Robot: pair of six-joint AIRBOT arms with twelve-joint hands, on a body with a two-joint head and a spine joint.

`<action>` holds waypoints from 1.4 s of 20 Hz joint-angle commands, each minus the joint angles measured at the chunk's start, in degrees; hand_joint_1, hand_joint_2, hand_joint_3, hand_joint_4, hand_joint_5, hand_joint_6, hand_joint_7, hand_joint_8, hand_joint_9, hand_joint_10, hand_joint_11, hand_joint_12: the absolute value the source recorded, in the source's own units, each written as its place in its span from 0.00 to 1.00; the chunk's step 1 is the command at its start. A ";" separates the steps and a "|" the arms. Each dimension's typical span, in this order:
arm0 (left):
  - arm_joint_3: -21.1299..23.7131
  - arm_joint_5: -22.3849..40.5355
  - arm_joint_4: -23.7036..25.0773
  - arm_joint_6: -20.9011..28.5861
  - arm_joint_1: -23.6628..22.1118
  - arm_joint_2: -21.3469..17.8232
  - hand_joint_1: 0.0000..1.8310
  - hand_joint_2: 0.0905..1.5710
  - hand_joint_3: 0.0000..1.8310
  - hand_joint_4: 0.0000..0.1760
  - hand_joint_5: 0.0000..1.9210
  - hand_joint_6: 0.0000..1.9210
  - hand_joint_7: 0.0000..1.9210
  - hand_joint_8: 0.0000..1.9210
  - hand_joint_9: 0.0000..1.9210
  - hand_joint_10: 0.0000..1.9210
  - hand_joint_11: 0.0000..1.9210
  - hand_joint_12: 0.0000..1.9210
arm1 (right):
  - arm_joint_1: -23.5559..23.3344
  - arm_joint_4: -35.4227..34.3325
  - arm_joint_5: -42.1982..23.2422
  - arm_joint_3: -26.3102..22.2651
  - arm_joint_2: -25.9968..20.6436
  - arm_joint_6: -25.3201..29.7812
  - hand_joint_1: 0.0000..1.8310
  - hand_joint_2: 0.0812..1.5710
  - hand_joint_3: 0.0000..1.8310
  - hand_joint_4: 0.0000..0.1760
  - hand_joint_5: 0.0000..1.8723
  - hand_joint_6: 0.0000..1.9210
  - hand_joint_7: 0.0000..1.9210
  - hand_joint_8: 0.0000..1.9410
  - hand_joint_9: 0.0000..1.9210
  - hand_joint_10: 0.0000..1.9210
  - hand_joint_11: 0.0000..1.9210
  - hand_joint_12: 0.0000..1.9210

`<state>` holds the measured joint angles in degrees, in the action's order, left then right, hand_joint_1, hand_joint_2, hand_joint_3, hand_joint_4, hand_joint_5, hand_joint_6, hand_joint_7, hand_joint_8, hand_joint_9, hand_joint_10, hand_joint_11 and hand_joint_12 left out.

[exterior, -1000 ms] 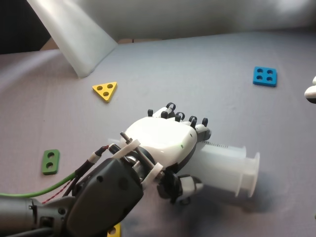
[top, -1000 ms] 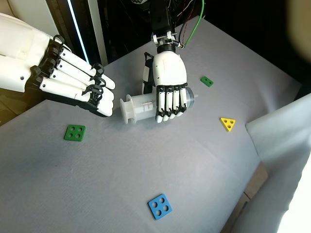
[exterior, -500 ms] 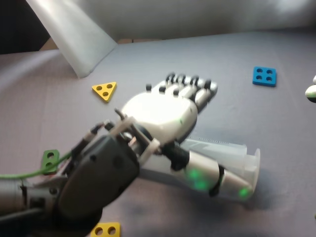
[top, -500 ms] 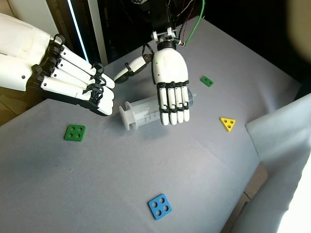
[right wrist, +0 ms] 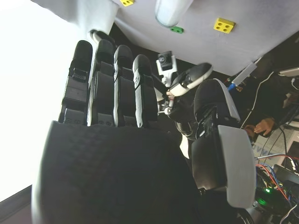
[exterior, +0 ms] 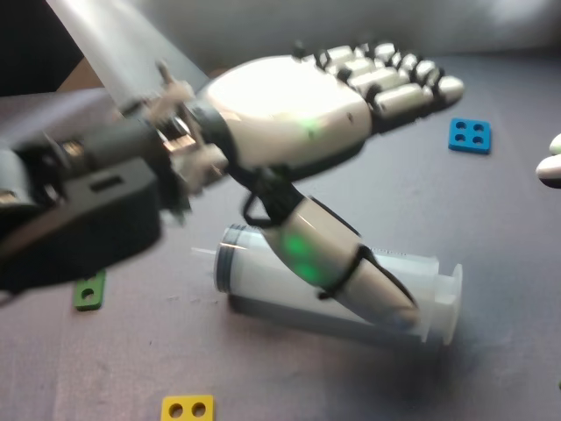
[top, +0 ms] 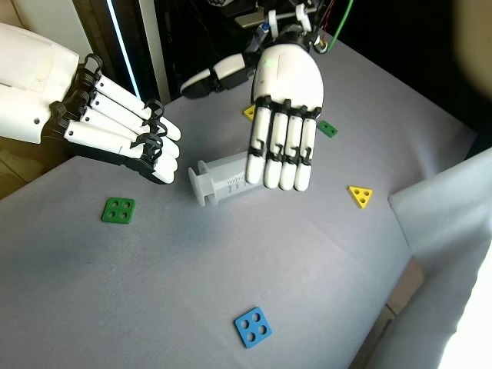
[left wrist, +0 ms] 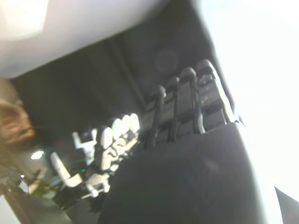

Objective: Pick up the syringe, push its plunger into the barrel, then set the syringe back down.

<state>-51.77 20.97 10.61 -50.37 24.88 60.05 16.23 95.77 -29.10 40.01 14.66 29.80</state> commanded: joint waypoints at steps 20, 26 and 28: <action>-4.75 17.87 65.06 65.45 -17.80 -9.77 0.00 0.90 0.02 0.00 0.33 0.54 0.32 0.57 0.25 0.63 0.14 0.83 | -0.73 -3.11 0.14 -1.35 -0.18 -2.37 0.01 0.90 0.00 0.00 0.30 0.42 0.32 0.43 0.25 0.47 0.04 0.78; -3.88 16.64 64.18 64.75 -17.79 -9.76 0.12 1.00 0.03 0.00 0.35 1.00 0.35 1.00 0.32 1.00 0.35 1.00 | -0.73 -3.11 0.07 -1.60 -0.18 -2.41 0.16 0.99 0.00 0.00 0.38 1.00 0.35 1.00 0.37 1.00 0.37 1.00; -3.91 16.44 63.68 64.43 -17.79 -9.76 0.14 1.00 0.02 0.00 0.39 1.00 0.42 1.00 0.38 1.00 0.40 1.00 | -0.73 -3.11 0.07 -1.63 -0.18 -2.43 0.11 1.00 0.03 0.00 0.45 1.00 0.43 1.00 0.41 1.00 0.42 1.00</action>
<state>-55.86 35.86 78.28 14.37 7.51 50.26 16.23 95.74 -29.10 38.63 14.59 27.38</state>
